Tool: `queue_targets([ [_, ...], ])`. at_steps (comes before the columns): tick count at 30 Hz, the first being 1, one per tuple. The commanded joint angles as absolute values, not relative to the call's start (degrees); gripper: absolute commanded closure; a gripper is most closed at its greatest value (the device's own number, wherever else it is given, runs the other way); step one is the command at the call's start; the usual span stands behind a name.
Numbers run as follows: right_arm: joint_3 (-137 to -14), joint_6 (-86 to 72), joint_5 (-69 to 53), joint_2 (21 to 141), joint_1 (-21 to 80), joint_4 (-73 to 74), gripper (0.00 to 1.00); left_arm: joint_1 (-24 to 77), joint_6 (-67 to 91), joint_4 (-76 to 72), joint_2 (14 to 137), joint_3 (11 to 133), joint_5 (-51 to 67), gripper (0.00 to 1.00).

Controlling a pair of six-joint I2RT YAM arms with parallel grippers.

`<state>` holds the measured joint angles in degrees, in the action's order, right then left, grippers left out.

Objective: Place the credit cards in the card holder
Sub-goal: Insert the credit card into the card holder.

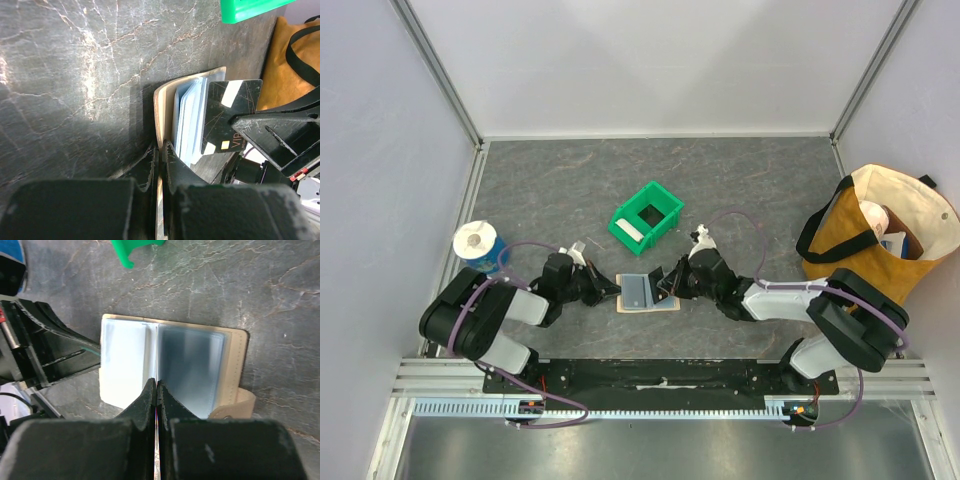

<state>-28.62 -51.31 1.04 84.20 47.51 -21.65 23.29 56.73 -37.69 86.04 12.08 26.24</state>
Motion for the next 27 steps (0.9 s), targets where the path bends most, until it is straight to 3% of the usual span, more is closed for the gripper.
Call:
queue_targets([
  [1, -26.28, -55.02, 0.18, 83.41, 47.55, -31.99, 1.00, 24.08, 56.60, -31.02, 89.91, 8.27, 20.04, 0.98],
  [27, -21.89, -58.18, -3.86, 95.00, 47.11, -47.02, 1.00, 24.87, 57.92, -34.37, 93.60, 7.21, 18.81, 0.98],
])
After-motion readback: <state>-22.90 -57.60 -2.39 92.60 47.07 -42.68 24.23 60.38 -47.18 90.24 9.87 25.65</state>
